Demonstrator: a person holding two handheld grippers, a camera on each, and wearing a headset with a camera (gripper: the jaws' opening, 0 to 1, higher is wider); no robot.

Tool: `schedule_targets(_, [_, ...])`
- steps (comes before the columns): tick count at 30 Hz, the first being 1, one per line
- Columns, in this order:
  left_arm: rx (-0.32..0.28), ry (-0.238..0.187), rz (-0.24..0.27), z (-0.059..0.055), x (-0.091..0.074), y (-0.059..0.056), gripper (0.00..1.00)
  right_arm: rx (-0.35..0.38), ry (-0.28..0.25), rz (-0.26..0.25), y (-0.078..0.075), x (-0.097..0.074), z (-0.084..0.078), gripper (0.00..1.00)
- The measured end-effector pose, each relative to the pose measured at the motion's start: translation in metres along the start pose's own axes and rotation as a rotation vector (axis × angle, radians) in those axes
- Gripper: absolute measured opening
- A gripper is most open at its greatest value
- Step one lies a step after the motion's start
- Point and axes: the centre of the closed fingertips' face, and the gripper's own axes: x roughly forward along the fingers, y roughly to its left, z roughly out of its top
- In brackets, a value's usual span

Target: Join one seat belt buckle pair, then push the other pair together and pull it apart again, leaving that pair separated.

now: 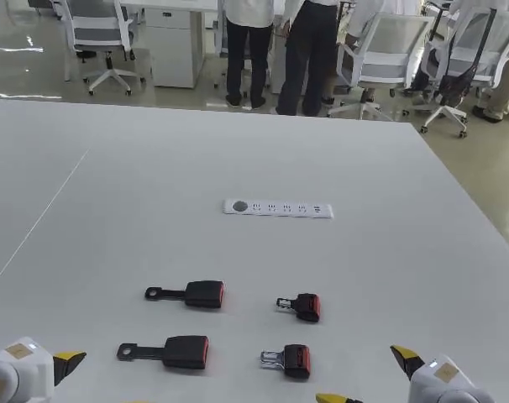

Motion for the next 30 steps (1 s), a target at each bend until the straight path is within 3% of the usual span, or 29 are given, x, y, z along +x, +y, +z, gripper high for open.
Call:
schedule_targets(12, [0.009,0.0,-0.005,0.005,-0.006,-0.012,0.96,-0.009,-0.002,-0.003,0.0,-0.002,0.001,0.94])
schedule_targets(23, [0.019,0.008,-0.004,0.003,-0.006,-0.006,0.95,-0.017,0.005,0.004,0.001,-0.002,0.0,0.94])
schedule_targets(30, [0.01,0.009,-0.02,0.005,-0.005,-0.008,0.95,-0.019,0.014,0.014,0.001,-0.002,-0.002,0.94])
